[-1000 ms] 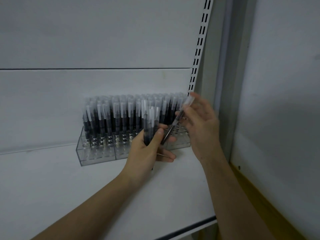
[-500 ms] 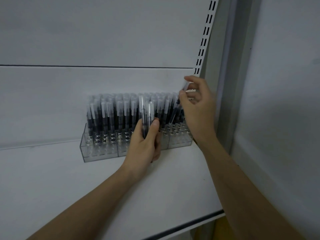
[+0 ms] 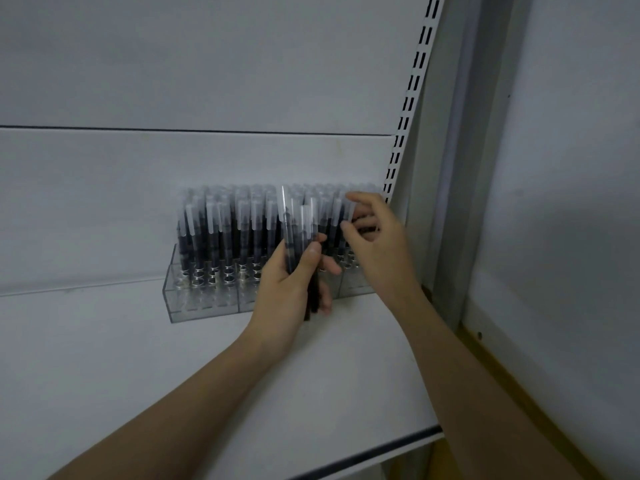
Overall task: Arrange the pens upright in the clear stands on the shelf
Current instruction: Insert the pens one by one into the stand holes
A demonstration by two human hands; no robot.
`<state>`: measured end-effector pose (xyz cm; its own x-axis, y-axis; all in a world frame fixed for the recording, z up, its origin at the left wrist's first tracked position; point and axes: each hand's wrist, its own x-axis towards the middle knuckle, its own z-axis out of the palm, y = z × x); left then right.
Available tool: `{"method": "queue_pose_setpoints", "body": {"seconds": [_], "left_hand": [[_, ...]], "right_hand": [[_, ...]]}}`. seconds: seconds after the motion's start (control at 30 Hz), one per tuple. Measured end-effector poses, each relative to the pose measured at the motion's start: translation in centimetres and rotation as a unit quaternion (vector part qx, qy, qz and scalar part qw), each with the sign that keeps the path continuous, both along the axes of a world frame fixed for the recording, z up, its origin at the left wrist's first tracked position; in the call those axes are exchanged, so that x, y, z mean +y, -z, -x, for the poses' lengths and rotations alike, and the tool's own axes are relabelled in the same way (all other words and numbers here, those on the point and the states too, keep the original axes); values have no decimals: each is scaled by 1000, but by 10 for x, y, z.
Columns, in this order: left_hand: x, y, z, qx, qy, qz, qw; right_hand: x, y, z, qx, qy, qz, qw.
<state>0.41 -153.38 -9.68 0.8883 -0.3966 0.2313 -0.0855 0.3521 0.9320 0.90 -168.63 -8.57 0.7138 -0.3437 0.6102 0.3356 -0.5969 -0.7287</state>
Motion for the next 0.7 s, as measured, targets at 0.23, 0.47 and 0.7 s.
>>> {"method": "queue_pose_setpoints", "body": {"seconds": [0.23, 0.47, 0.7], "left_hand": [[-4, 0, 4, 41, 82, -8, 996], [-8, 6, 9, 44, 149, -66, 986], [-10, 10, 12, 37, 154, -95, 983]], "right_hand": [[13, 0, 35, -82, 48, -115, 989], [8, 23, 54, -3, -36, -214, 976], [6, 23, 59, 65, -107, -224, 967]]}}
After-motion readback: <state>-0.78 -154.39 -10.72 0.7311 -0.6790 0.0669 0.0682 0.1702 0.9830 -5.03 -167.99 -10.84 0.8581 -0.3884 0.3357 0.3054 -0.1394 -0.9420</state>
